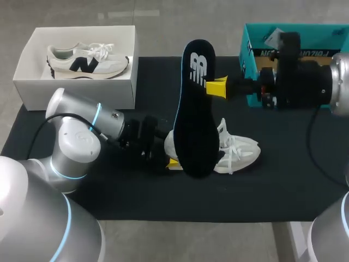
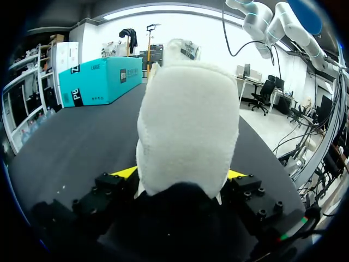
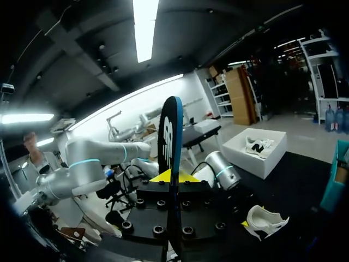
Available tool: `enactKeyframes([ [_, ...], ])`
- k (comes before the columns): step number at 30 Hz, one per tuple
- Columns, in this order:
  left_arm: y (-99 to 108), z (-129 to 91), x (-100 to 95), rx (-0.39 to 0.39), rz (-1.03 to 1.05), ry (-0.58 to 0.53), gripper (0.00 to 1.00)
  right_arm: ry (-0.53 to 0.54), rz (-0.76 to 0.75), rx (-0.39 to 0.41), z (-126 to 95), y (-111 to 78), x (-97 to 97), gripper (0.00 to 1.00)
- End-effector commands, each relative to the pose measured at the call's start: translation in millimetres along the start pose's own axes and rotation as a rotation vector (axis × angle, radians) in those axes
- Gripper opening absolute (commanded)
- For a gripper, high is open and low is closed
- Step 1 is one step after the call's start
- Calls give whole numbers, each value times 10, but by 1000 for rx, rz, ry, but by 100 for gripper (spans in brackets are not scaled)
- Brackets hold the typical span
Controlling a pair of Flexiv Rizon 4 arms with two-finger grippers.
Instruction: Take the shoe out of the shoebox, open the shoe tongue, remove and reinsert the insole, then place the shoe into the shoebox
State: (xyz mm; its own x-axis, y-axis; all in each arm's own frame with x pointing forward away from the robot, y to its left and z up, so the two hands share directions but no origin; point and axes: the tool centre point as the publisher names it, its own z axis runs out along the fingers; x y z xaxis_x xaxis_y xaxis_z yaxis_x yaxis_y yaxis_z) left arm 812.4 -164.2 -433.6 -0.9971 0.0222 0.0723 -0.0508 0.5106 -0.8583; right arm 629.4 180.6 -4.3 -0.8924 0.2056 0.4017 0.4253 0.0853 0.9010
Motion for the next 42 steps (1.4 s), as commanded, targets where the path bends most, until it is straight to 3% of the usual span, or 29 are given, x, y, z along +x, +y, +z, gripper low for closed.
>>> enactKeyframes([
  [1, 16, 15, -10, -1, 0, 1, 0, 36, 31, 63, -317, -23, 42, 0],
  [12, 16, 15, -10, -1, 0, 1, 0, 1, 71, 137, -493, -28, 19, 0],
  [19, 16, 15, -10, -1, 0, 1, 0, -28, 61, 81, -453, 6, 68, 0],
  [42, 16, 15, -10, -1, 0, 1, 0, -42, 44, 83, -370, 13, 123, 0],
])
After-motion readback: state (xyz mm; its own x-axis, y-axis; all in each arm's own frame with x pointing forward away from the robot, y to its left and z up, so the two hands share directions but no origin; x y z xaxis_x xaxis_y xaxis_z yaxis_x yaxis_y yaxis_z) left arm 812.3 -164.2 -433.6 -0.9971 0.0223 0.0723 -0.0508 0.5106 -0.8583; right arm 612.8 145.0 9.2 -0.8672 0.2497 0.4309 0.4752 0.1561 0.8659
